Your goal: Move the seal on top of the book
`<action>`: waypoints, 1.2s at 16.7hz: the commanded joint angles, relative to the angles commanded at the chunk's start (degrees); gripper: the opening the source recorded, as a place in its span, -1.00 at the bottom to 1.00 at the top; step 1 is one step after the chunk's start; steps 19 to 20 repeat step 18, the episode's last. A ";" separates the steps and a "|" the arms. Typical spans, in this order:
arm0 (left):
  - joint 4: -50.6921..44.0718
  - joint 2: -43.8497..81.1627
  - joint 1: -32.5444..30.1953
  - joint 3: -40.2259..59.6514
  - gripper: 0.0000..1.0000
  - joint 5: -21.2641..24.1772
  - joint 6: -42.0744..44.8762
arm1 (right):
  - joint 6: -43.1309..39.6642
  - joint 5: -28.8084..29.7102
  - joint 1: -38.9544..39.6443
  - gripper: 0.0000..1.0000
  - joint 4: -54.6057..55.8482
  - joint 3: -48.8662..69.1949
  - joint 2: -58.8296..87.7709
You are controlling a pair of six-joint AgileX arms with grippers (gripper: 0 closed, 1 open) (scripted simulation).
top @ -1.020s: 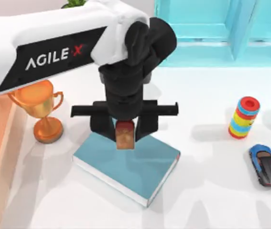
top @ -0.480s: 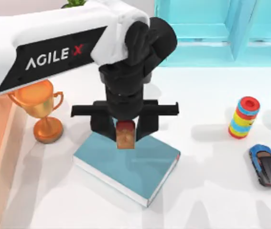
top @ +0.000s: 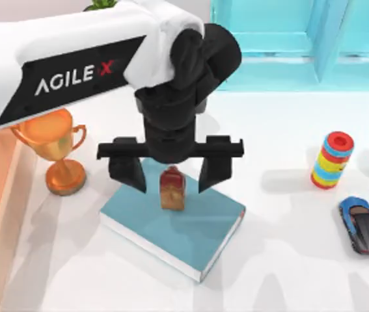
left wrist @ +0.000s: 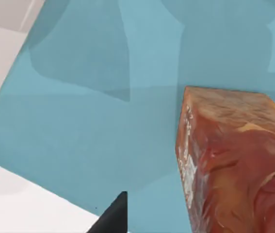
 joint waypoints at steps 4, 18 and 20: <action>0.00 0.00 0.00 0.00 1.00 0.00 0.00 | 0.00 0.00 0.00 1.00 0.00 0.00 0.00; -6.48 -0.67 0.04 5.80 1.00 -0.01 -0.06 | 0.00 0.00 0.00 1.00 0.00 0.00 0.00; -6.48 -0.67 0.04 5.80 1.00 -0.01 -0.06 | 0.00 0.00 0.00 1.00 0.00 0.00 0.00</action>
